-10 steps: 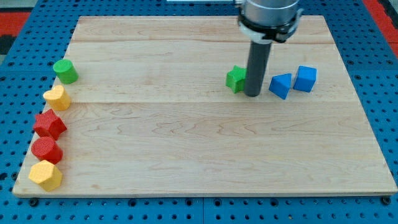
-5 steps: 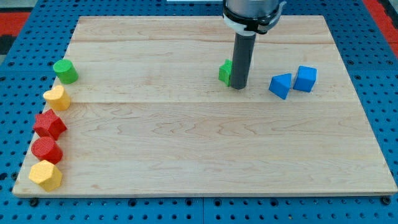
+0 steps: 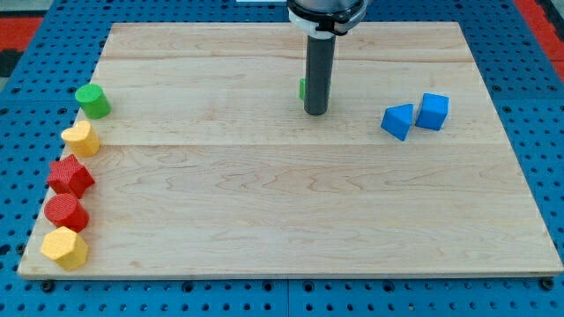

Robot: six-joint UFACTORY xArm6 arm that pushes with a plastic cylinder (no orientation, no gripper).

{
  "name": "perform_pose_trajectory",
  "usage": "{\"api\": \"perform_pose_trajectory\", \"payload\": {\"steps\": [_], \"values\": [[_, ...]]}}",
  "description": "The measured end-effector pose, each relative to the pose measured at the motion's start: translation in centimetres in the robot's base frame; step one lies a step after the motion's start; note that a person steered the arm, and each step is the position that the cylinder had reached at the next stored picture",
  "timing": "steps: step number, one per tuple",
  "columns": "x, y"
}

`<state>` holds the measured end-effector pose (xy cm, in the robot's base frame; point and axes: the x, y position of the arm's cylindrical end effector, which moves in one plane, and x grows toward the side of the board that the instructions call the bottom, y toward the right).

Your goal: Move the green star towards the bottom right of the board

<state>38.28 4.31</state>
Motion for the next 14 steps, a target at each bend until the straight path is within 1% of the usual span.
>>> {"api": "perform_pose_trajectory", "payload": {"steps": [2, 3, 4, 5, 6, 7, 8, 9, 10, 11, 12, 13, 14], "values": [[-0.3, 0.1], [-2.1, 2.4], [-6.4, 3.6], [-6.8, 0.8], [-9.4, 2.9], [-11.0, -0.1], [-8.2, -7.3], [-6.1, -12.3], [-6.7, -21.1], [-5.0, -31.5], [-4.6, -33.9], [-4.1, -25.5], [-4.3, -23.3]]}}
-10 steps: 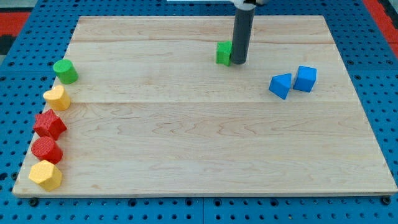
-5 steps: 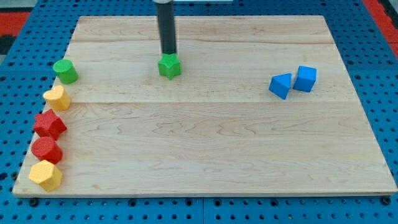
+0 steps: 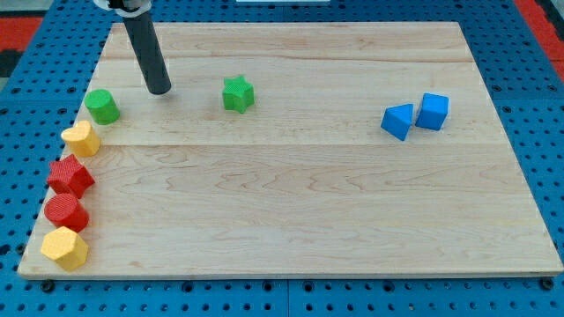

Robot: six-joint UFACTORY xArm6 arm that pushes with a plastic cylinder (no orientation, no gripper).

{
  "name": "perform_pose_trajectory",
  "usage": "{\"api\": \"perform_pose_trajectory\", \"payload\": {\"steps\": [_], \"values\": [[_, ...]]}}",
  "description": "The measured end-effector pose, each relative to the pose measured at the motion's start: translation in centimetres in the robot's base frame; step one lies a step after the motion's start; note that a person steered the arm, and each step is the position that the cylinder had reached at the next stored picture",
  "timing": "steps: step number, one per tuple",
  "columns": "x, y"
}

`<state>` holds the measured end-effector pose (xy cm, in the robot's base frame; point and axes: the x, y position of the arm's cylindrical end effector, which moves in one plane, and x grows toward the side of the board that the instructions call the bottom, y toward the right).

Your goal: Move the green star towards the bottom right of the board

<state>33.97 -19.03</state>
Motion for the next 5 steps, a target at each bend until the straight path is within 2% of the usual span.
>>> {"api": "perform_pose_trajectory", "payload": {"steps": [1, 3, 4, 5], "values": [[-3.3, -0.2], [3.0, 18.5], [2.6, 19.3], [4.6, 24.9]]}}
